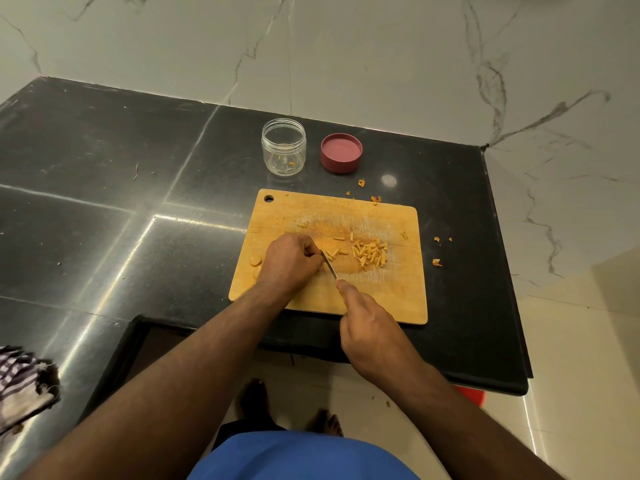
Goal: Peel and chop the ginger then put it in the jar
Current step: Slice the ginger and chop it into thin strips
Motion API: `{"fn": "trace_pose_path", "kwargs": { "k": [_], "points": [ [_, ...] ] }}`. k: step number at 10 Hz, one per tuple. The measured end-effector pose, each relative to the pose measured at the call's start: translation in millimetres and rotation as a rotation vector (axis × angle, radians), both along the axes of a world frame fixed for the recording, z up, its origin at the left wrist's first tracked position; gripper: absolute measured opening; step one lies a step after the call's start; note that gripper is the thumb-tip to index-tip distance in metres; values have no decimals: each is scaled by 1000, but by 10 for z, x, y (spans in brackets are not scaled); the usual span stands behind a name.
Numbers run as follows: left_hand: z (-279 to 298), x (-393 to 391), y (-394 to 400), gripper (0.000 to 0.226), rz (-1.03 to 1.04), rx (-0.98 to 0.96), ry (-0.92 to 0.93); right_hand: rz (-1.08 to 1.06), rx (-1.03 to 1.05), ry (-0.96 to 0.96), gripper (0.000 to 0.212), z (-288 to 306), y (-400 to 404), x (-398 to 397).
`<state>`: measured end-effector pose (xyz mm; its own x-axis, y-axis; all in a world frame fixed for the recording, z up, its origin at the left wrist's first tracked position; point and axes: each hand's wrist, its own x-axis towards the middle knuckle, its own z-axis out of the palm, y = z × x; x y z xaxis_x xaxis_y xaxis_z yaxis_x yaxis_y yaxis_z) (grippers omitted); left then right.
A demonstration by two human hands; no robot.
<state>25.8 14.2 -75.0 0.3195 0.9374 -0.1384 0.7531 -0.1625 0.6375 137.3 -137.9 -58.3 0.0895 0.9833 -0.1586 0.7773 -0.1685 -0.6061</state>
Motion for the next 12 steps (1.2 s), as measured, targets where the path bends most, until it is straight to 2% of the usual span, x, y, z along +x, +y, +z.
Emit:
{"fn": "trace_pose_path", "kwargs": {
  "k": [3, 4, 5, 6, 9, 10, 11, 12],
  "points": [
    [25, 20, -11, 6, 19, -7, 5, -69, 2, 65, 52, -25, -300, 3],
    [60, 2, -4, 11, -7, -35, 26, -83, 139, -55, 53, -40, -392, 42],
    [110, -34, 16, 17, -29, -61, 33, -113, 214, -50, 52, -10, -380, 80],
    [208, -130, 66, 22, 7, -57, 11, -100, 131, 56, 52, 3, -315, 43],
    [290, -440, 100, 22, 35, -68, 70, 5, 122, -72, 47, -173, -222, -12],
    [251, -543, 99, 21, 50, -73, 73, -64, 108, -156, 37, -177, -325, 117],
    [233, -568, 96, 21, 51, -73, 70, -147, 131, -180, 49, -128, -339, 126],
    [241, -548, 94, 21, 45, -79, 60, -135, 122, -127, 54, 4, -282, -21]
  ]
}}
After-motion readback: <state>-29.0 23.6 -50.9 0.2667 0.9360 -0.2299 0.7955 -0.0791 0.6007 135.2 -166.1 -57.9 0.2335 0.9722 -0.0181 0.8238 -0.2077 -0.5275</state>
